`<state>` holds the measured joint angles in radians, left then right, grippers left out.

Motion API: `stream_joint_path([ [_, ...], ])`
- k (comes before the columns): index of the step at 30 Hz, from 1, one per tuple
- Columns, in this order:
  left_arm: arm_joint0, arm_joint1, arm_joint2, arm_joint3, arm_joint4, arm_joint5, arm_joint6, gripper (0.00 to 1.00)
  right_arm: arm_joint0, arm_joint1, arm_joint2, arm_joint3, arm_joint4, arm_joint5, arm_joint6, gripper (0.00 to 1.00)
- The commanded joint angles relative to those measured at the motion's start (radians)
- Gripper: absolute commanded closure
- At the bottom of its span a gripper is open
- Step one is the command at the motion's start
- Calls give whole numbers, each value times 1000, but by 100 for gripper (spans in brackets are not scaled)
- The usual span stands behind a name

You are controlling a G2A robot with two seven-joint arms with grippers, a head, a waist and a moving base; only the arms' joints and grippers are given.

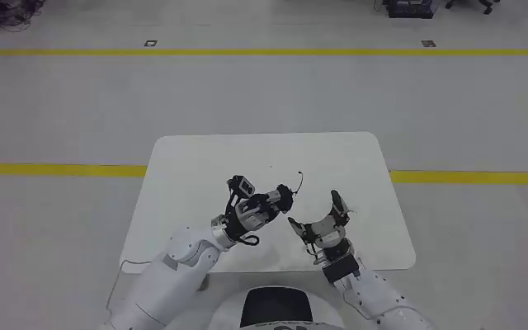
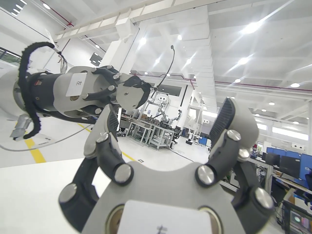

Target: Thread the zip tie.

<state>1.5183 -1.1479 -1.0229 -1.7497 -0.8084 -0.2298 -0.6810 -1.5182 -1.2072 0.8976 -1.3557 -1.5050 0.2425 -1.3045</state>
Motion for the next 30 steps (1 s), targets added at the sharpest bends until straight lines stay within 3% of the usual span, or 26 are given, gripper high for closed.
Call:
stream_joint_path([
  [1,15,5,-20,-28,7,-6,1,100,5,-2,0,1,-8,-8,6,0],
  [7,76,18,-75,-125,4,-19,-2,100,16,-7,10,-20,-27,-24,16,0],
  [14,118,26,-109,-183,1,-18,-7,100,12,-9,29,-68,-57,-31,32,0],
  [24,123,27,-109,-183,3,-10,2,100,7,-9,31,-79,-53,-40,34,0],
  [30,85,17,-48,-159,66,4,60,100,-8,-10,45,-86,-55,-32,73,0],
])
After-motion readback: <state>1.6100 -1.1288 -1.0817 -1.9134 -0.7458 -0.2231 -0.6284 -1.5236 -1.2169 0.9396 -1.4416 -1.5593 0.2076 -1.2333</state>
